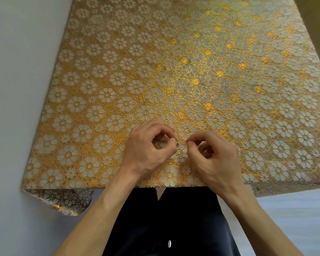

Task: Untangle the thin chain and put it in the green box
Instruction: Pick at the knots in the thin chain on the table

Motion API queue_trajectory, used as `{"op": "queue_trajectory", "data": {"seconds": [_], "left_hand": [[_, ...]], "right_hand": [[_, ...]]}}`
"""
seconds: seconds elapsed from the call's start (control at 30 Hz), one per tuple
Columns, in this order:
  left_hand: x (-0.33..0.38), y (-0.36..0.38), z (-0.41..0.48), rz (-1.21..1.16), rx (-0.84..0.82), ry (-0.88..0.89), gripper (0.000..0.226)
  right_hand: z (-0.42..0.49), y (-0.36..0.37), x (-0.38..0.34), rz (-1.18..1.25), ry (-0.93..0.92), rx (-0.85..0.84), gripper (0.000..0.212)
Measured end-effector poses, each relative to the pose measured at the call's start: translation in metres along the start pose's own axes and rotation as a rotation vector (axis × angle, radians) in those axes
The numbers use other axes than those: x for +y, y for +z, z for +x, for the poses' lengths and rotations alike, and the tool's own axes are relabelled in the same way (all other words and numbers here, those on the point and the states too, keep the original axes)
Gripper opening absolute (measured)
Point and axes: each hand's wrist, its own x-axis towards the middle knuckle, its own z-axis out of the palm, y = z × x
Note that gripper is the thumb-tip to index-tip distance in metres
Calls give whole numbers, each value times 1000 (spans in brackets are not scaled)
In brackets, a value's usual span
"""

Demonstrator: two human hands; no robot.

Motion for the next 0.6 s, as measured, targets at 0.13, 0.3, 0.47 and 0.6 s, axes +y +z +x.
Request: {"op": "queue_trajectory", "data": {"seconds": [0.13,0.3,0.47,0.6], "left_hand": [[0,0,0,15,-10,16,10],[1,0,1,-14,-4,23,6],[0,0,1,-11,-10,20,7],[0,-1,1,13,-18,10,8]], "right_hand": [[1,-2,4,-5,24,-5,8],[3,-2,4,-28,-25,-43,15],[5,2,6,-85,-68,-71,16],[6,4,5,-81,-88,-90,9]]}}
